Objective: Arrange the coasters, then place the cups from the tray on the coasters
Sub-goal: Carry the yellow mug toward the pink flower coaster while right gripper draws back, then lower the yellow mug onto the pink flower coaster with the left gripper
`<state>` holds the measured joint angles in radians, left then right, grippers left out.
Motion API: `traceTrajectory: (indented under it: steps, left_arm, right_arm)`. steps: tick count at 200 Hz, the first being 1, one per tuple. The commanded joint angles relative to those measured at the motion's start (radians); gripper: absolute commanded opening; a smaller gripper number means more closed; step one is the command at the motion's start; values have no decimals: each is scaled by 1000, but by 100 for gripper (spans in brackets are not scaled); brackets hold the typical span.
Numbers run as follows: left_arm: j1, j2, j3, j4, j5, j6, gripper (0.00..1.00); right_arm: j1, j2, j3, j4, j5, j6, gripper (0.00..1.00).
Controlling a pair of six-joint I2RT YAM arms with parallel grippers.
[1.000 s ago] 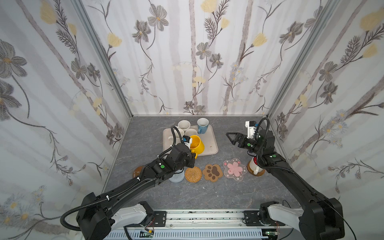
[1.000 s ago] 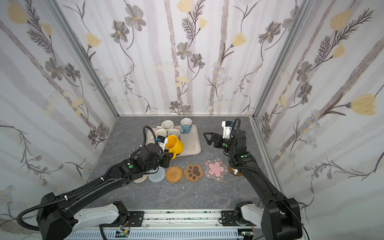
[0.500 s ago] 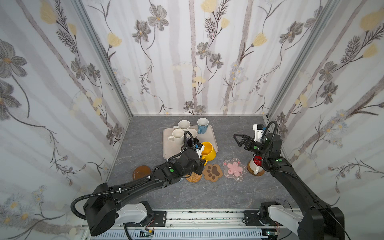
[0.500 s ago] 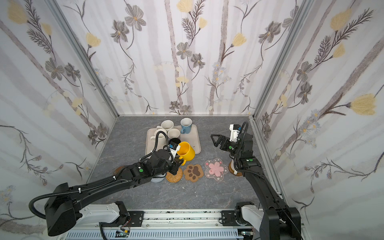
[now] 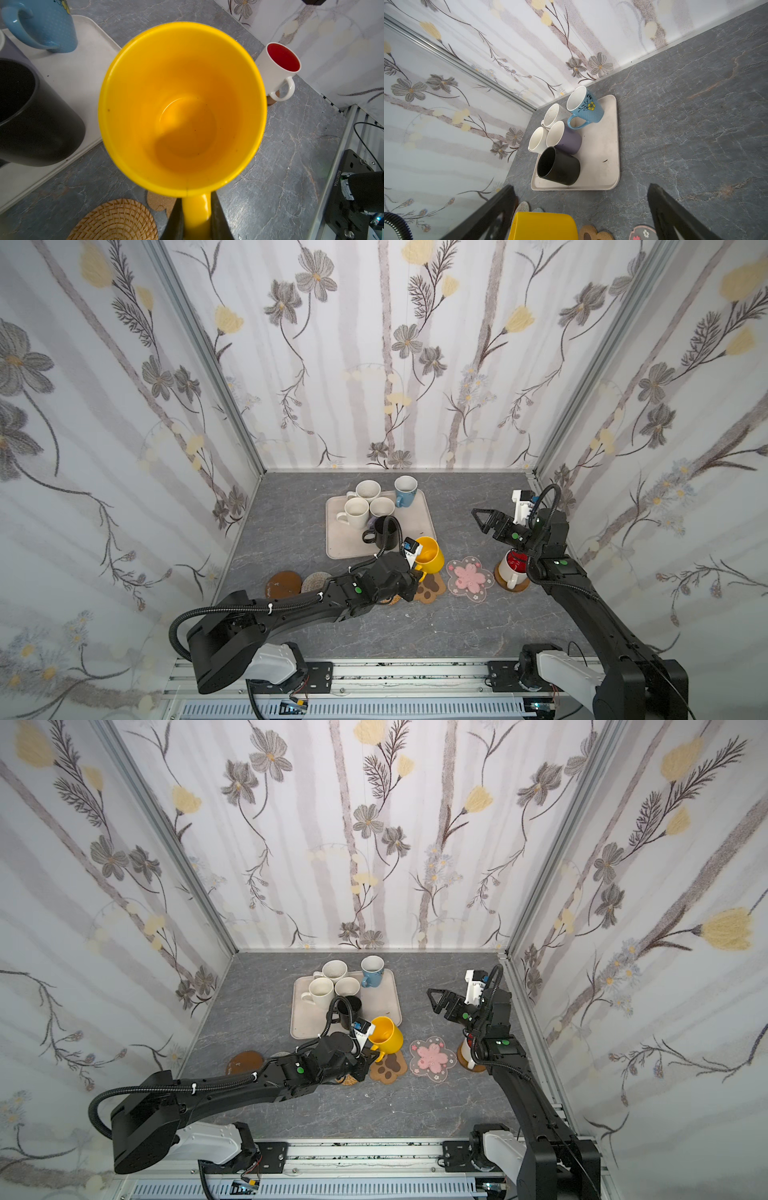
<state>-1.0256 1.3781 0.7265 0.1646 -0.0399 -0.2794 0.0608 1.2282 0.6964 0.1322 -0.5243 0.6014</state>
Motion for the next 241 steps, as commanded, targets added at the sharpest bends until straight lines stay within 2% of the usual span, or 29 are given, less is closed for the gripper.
traceTrajectory:
  steps: [1, 77, 154, 241]
  left_arm:
    - [-10, 36, 11, 155, -6, 35, 0]
    - [-31, 151, 48, 210, 20, 52, 0]
    - [-68, 266, 159, 205, 17, 87, 0]
    - [-110, 452, 366, 40, 6, 173, 0]
  right_arm:
    - [-4, -2, -3, 24, 0, -3, 100]
    - [-15, 2, -3, 17, 7, -11, 100]
    - [-43, -8, -15, 18, 39, -2, 100]
    - [-151, -59, -79, 79, 63, 102, 100]
